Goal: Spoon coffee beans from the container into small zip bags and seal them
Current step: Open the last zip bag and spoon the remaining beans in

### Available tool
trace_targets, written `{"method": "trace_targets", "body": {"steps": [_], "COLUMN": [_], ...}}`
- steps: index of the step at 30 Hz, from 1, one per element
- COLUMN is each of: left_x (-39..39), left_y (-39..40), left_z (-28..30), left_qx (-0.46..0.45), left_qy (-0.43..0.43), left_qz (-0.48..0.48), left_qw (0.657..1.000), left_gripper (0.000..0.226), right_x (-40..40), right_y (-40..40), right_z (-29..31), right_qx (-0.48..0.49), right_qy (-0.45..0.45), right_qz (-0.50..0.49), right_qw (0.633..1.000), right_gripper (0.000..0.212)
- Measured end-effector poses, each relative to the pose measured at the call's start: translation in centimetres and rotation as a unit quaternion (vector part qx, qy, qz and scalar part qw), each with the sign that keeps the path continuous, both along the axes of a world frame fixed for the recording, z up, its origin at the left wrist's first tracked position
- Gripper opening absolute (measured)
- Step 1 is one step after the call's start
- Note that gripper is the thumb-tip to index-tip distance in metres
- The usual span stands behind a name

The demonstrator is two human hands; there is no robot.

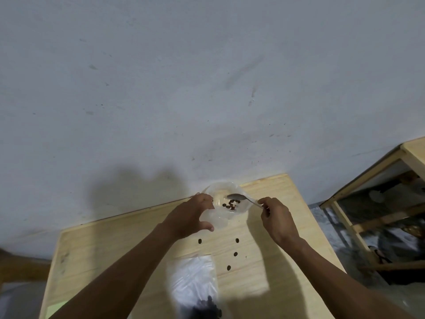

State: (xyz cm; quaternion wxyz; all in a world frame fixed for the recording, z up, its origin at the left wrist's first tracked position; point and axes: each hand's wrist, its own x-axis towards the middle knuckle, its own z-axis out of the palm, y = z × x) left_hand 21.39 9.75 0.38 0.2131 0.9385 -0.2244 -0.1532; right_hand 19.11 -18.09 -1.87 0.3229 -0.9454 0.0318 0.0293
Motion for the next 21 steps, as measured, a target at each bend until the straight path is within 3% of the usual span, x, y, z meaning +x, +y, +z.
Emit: {"method": "trace_targets", "body": {"steps": [7, 13, 16, 19, 21], "left_x": [-0.7, -0.9, -0.9, -0.9, -1.0], "left_y": [0.3, -0.1, 0.2, 0.5, 0.5], "left_z": [0.0, 0.1, -0.3, -0.6, -0.6], "left_qx": [-0.006, 0.009, 0.015, 0.028, 0.029], "left_qy": [-0.103, -0.086, -0.07, -0.061, -0.059], "left_qz": [-0.058, -0.066, -0.068, -0.065, -0.06], "left_qw": [0.993, 0.994, 0.995, 0.996, 0.996], "left_gripper": [0.043, 0.047, 0.048, 0.05, 0.05], "right_x": [-0.8, -0.6, -0.6, -0.9, -1.4], "right_y": [0.2, 1.0, 1.5, 1.6, 1.4], "right_z": [-0.1, -0.1, 0.0, -0.2, -0.4], "right_qx": [-0.113, -0.003, 0.063, 0.042, 0.05], "right_qy": [0.027, -0.022, 0.025, 0.036, 0.051], "right_qz": [0.046, 0.04, 0.01, -0.004, -0.019], "right_qw": [0.992, 0.999, 0.998, 0.998, 0.997], "right_gripper": [0.034, 0.039, 0.04, 0.027, 0.029]}}
